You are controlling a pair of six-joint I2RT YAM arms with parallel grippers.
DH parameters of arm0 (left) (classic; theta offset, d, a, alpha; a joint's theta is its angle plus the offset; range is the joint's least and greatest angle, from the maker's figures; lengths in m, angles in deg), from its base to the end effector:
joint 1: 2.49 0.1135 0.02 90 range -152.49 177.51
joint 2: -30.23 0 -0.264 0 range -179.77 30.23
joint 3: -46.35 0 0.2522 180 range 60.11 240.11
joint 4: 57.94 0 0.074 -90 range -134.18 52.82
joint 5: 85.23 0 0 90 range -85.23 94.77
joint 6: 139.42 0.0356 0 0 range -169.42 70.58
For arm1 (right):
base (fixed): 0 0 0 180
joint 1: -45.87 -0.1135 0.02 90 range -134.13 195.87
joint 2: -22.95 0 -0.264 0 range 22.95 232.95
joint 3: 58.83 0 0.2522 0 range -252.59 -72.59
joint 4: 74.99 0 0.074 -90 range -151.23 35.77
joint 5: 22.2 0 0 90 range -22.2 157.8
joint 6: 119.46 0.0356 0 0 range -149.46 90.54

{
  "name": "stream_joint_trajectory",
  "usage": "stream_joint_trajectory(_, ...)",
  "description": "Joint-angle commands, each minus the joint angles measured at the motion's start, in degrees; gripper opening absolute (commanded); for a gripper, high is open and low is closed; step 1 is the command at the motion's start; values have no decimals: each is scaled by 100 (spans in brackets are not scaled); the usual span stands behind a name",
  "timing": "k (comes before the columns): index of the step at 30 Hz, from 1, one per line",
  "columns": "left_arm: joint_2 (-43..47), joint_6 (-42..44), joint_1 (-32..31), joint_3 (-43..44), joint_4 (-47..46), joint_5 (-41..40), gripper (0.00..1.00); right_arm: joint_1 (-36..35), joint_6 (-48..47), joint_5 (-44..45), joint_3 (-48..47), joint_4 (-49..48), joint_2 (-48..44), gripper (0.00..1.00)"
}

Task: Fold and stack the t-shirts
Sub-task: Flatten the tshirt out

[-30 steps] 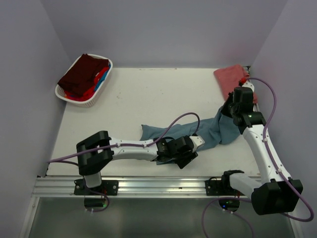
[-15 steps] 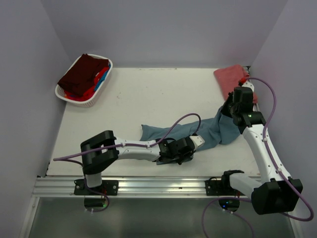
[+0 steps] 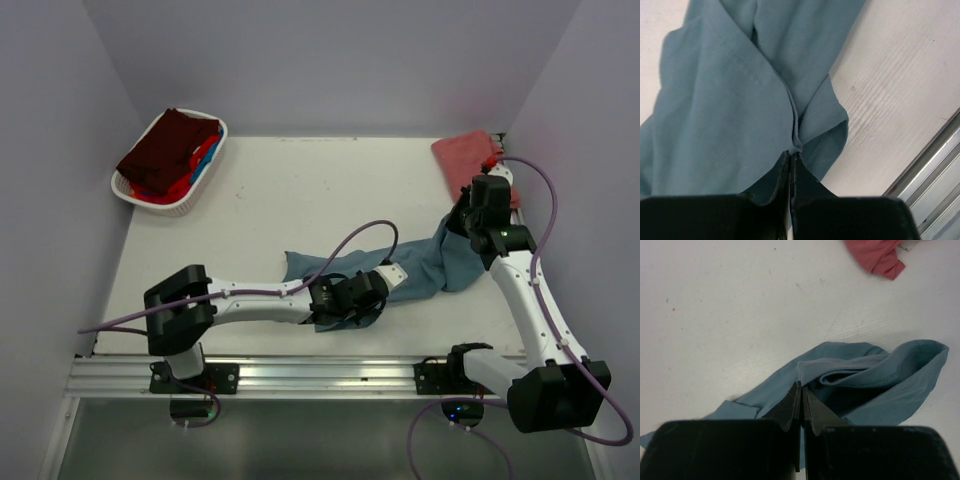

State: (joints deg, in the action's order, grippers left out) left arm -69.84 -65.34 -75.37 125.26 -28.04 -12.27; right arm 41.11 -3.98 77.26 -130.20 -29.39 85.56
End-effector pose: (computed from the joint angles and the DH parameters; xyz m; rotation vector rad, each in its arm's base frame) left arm 0.1187 -0.3498 0.1984 1.0477 2.2017 -0.3417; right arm 0.2348 0.0137 0.3209 0.4861 2.1516 0.1116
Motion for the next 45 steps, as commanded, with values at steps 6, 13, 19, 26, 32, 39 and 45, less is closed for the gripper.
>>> stream_joint_trajectory(6, 954, -113, 11, 639, 1171, -1319, 0, 18, -25, 4, 179, -195, -56, 0)
stream_joint_trajectory(13, 1182, -183, 310, 605, 1532, -1556, 0, 10, -43, -40, 232, -178, -82, 0)
stream_joint_trajectory(19, 2234, -175, 764, 1052, 2296, -3190, 0, -87, 1, -322, 618, 164, -266, 0)
stream_joint_trajectory(26, 3257, 984, 1522, 1966, 1972, -4614, 0, -1130, 290, -391, 839, 1112, -293, 0)
stream_joint_trajectory(32, 3354, 1566, 1619, 2503, 1550, -5143, 0, -2422, 765, -480, 443, 2289, -477, 0)
stream_joint_trajectory(39, 3398, 1654, 1646, 2407, 1567, -5292, 0, -3101, 1240, -85, 66, 3767, -969, 0)
stream_joint_trajectory(45, 3538, 1645, 1654, 2406, 1664, -5424, 0, -3295, 1460, 293, -31, 4726, -1040, 0)
